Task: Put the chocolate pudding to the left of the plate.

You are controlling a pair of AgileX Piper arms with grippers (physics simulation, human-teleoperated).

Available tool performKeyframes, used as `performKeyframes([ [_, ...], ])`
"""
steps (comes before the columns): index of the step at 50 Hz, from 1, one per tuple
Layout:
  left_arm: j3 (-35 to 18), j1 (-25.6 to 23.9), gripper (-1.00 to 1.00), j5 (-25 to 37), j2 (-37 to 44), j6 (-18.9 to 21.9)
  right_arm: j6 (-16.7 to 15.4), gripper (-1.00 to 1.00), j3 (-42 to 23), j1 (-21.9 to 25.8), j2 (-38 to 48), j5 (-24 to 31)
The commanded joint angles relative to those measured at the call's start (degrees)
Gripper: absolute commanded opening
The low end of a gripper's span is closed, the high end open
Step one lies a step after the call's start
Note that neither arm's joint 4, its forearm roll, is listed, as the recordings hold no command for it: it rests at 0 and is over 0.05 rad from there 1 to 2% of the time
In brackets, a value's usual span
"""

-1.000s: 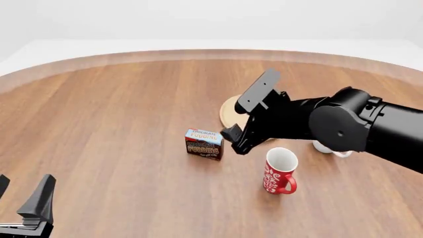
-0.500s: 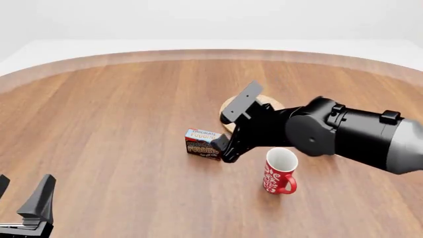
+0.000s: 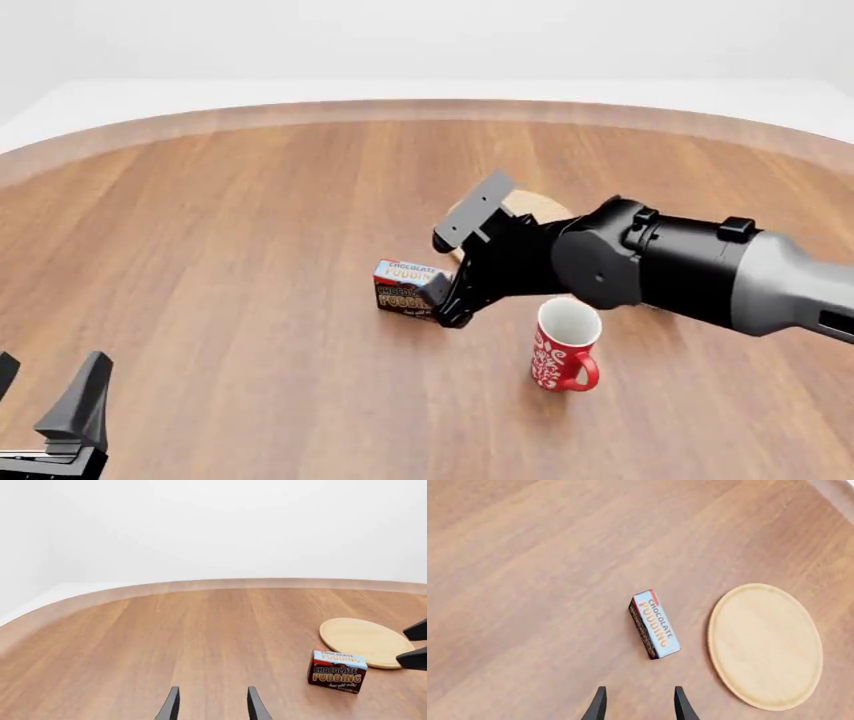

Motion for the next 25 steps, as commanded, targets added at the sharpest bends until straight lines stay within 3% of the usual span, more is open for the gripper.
performKeyframes([
  [1,0.00,0.00,1.00,0.00,0.00,0.00,0.16,1.00,-1.44,-0.04,2.12,0.20],
  [25,0.00,0.00,1.00,0.00,0.00,0.00,-0.99,1.00,-6.89,-1.81,7.60,1.10],
])
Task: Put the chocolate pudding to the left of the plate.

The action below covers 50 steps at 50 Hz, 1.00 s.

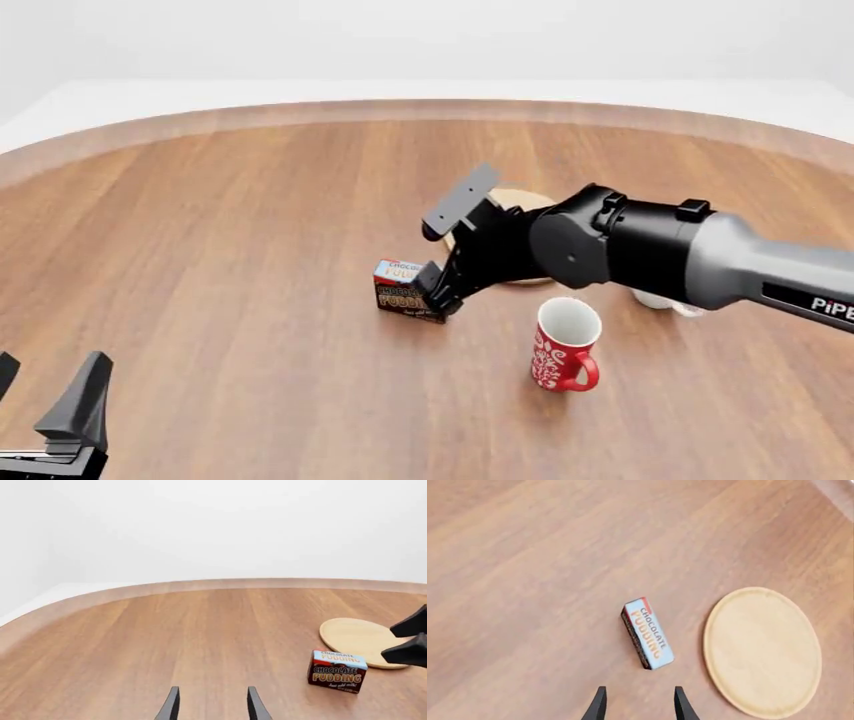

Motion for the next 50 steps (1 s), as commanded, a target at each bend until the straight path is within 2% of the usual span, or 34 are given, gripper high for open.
performKeyframes([
  [1,0.00,0.00,1.00,0.00,0.00,0.00,-0.30,1.00,-2.32,-0.67,2.97,0.10],
  [45,0.00,0.00,1.00,0.00,0.00,0.00,-0.52,1.00,-9.21,-2.67,12.42,0.17],
  [46,0.00,0.00,1.00,0.00,0.00,0.00,-0.67,1.00,-10.75,-2.89,14.27,1.67],
  [50,0.00,0.00,1.00,0.00,0.00,0.00,-0.85,1.00,-11.41,-3.02,14.82,1.96],
])
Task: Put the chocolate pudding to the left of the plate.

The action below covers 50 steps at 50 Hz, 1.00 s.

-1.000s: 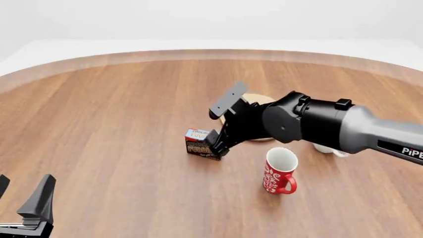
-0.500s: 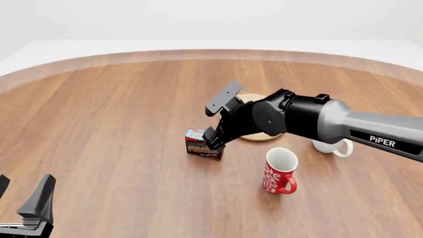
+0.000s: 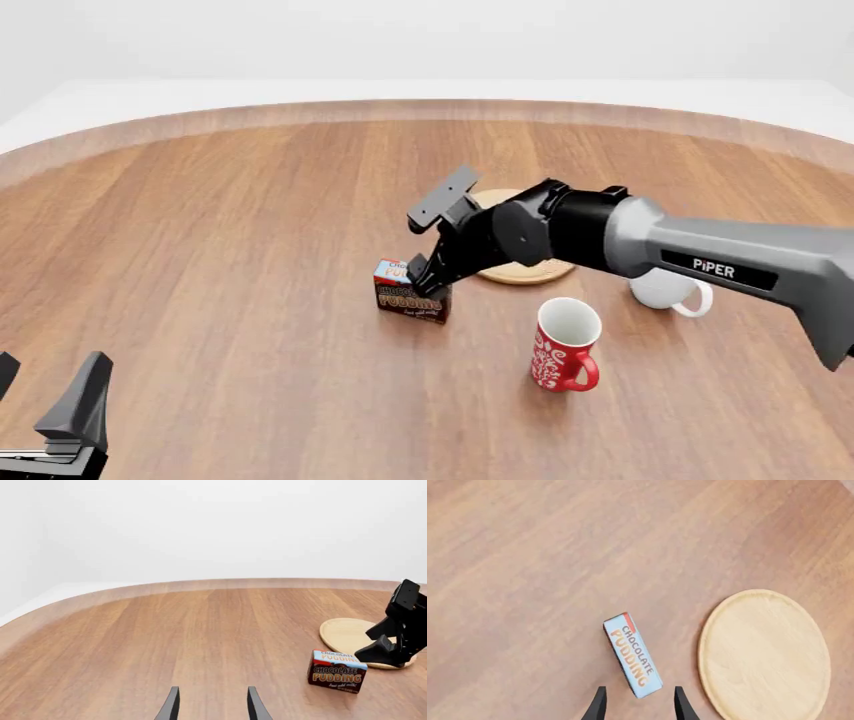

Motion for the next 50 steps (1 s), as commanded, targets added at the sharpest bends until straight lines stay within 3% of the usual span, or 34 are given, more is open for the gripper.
performKeyframes([
  [1,0.00,0.00,1.00,0.00,0.00,0.00,-0.27,1.00,-2.65,-0.51,3.37,1.25],
  [50,0.00,0.00,1.00,0.00,0.00,0.00,-2.70,1.00,-10.40,-1.36,9.92,8.76],
])
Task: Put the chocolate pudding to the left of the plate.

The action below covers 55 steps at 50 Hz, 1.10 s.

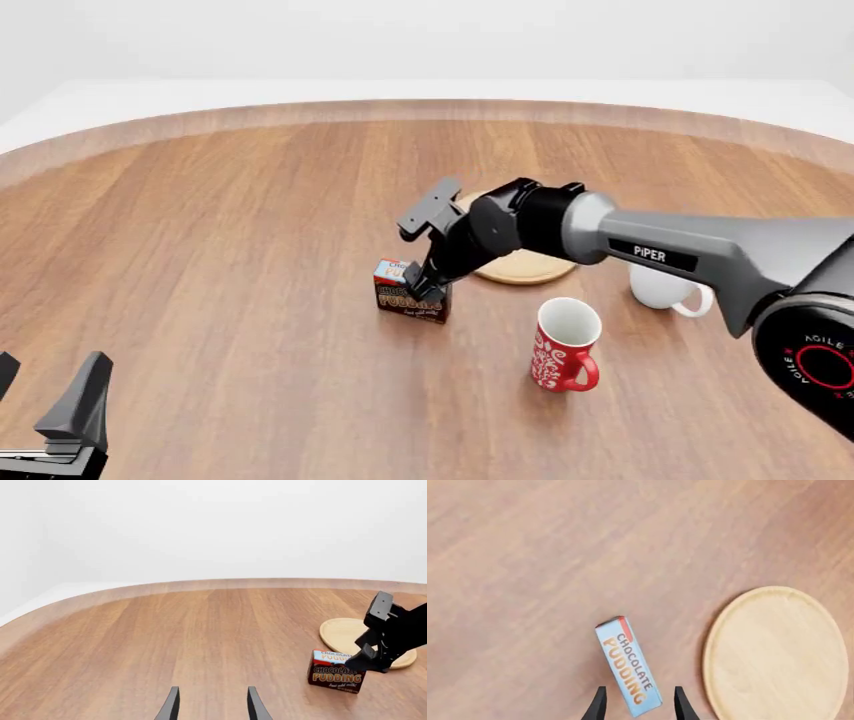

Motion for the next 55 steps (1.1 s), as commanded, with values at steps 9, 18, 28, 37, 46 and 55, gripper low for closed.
performKeyframes([
  [9,0.00,0.00,1.00,0.00,0.00,0.00,-0.14,1.00,-4.08,-0.48,3.39,3.51],
  [18,0.00,0.00,1.00,0.00,0.00,0.00,-0.78,1.00,-6.27,-0.87,4.77,5.00],
  [28,0.00,0.00,1.00,0.00,0.00,0.00,-0.61,1.00,-6.68,0.03,5.25,5.61],
  [37,0.00,0.00,1.00,0.00,0.00,0.00,0.25,1.00,-5.43,1.33,4.40,5.47],
  [46,0.00,0.00,1.00,0.00,0.00,0.00,0.57,1.00,-4.99,1.92,4.31,5.65],
  [55,0.00,0.00,1.00,0.00,0.00,0.00,0.80,1.00,-5.20,2.27,4.95,5.96],
])
